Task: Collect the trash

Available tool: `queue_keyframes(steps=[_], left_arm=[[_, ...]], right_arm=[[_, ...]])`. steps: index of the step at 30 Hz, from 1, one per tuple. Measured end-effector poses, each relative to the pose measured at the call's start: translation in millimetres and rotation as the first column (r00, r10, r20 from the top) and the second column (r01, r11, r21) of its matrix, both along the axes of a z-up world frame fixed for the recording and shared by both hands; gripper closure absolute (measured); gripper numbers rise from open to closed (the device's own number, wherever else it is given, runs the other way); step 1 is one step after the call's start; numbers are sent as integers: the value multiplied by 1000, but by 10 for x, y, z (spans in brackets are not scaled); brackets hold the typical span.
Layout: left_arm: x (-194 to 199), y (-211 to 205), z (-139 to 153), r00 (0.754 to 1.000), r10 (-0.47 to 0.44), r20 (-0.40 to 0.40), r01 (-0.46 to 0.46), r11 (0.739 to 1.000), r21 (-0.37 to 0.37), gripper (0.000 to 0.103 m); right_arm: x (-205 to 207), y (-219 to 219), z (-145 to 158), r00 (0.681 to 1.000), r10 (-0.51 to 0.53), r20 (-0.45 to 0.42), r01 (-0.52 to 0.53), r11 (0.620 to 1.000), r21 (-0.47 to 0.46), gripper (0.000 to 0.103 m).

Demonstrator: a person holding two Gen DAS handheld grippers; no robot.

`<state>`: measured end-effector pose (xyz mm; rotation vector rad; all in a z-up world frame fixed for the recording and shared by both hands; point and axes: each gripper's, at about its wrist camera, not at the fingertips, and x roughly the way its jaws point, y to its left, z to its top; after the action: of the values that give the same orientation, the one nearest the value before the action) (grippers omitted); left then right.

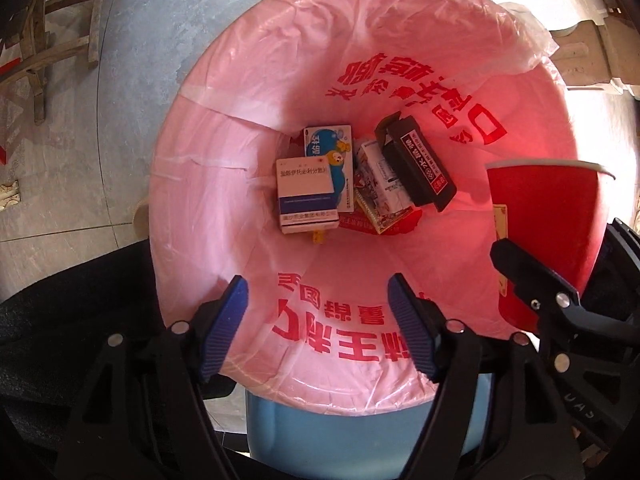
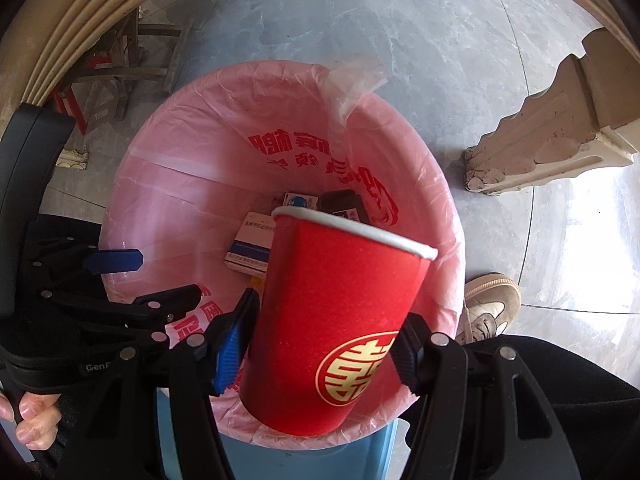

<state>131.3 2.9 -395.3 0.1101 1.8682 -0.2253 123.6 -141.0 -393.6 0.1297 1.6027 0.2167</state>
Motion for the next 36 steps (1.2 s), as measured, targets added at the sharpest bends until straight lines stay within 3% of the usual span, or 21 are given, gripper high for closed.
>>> queue_keyframes(steps=[23, 31, 36], left_arm=[[2, 42, 37, 999, 19, 36, -20, 999, 37, 31], [-32, 3, 121, 997, 8, 76, -12, 998, 55, 31], [-98, -32, 308, 990, 0, 143, -11, 998, 70, 31]], right_arm=[[4, 2, -5, 1000, 1, -5, -1, 1000, -22, 37], [-58, 16, 117, 999, 2, 32, -1, 999, -41, 37], [-110, -10, 338, 996, -17, 87, 21, 999, -40, 36]])
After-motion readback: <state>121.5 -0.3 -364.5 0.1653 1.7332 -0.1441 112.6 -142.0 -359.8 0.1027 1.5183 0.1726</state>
